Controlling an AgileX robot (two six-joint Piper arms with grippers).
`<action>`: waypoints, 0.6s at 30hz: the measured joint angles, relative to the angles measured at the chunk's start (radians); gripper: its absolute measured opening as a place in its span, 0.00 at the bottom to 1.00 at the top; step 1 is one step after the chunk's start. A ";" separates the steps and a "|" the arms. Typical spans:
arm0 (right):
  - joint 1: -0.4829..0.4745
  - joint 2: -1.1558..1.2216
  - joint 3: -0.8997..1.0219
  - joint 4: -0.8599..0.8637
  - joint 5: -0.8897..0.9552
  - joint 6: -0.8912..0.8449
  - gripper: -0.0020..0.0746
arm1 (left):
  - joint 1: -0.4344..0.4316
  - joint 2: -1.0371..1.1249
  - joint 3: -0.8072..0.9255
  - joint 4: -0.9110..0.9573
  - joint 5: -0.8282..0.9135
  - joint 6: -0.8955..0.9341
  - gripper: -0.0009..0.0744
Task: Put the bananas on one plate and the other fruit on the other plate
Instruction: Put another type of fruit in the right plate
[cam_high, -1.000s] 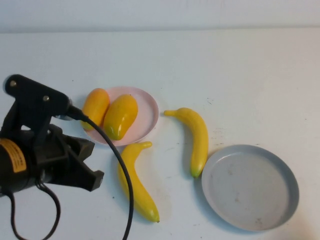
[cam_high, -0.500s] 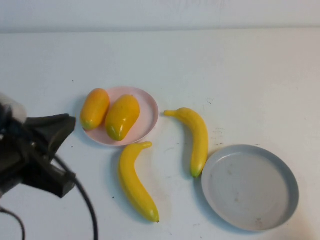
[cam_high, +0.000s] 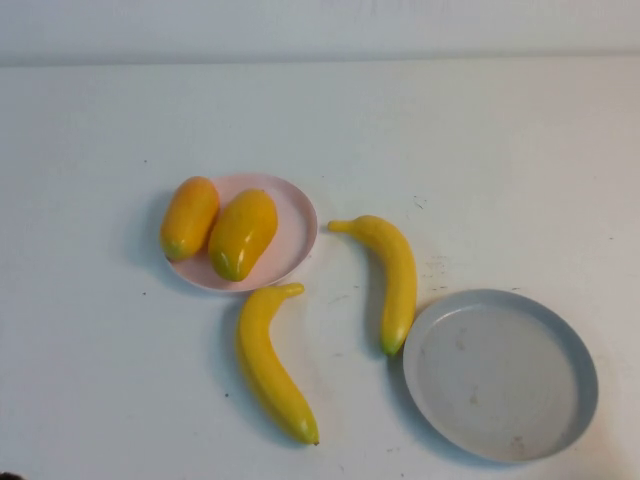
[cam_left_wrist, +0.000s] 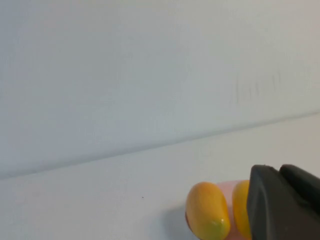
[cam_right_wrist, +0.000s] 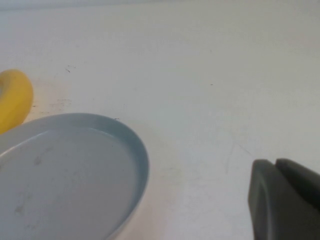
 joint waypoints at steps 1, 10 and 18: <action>0.000 0.000 0.000 0.000 0.000 0.000 0.00 | 0.012 -0.038 0.021 -0.002 -0.002 -0.002 0.01; 0.000 0.000 0.000 0.000 0.000 0.000 0.00 | 0.033 -0.216 0.141 -0.026 0.029 -0.010 0.01; 0.000 0.000 0.000 0.000 0.002 0.000 0.00 | 0.035 -0.218 0.143 -0.032 0.204 -0.012 0.01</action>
